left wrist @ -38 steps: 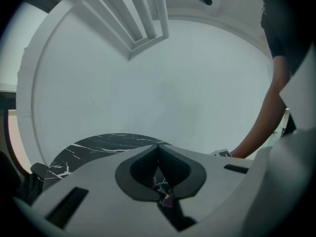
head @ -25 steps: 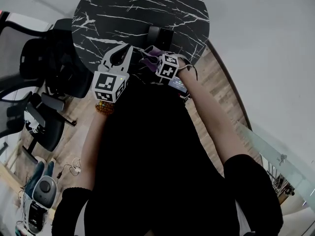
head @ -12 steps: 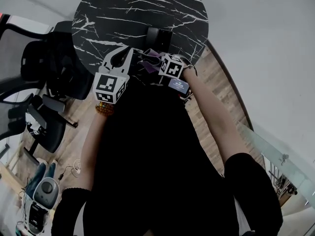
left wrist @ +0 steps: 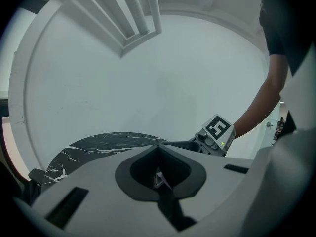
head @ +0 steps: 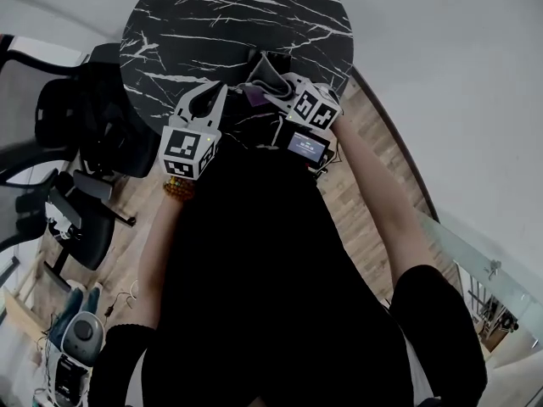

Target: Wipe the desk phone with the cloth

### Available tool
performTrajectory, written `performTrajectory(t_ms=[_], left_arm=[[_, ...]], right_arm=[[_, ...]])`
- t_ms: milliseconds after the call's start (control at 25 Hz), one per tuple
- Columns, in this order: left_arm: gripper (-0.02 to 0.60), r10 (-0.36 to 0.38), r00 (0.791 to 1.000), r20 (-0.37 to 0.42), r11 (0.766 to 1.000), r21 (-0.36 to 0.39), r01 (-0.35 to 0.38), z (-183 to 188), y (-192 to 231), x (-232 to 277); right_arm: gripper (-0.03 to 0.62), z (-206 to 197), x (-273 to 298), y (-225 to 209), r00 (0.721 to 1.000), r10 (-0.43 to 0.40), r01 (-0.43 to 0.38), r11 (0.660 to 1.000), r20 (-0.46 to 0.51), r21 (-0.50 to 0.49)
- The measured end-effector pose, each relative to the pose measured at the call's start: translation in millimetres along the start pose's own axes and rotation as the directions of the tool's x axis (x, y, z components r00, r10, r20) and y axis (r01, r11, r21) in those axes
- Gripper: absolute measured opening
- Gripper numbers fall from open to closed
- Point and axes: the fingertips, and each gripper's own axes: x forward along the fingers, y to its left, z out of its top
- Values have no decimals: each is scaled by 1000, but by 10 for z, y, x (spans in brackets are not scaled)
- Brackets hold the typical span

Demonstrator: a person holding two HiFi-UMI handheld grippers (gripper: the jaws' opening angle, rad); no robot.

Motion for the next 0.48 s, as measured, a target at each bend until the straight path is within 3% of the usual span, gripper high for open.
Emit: performTrajectory(t_ms=[280, 480], left_arm=[[12, 2, 1000, 0, 1000, -4, -2, 9, 1, -13], [12, -20, 1000, -15, 1000, 8, 20, -17, -81, 5]], right_arm=[[63, -1, -277, -498, 976, -214, 214, 977, 31, 10], [63, -168, -406, -809, 944, -329, 330, 944, -38, 30]])
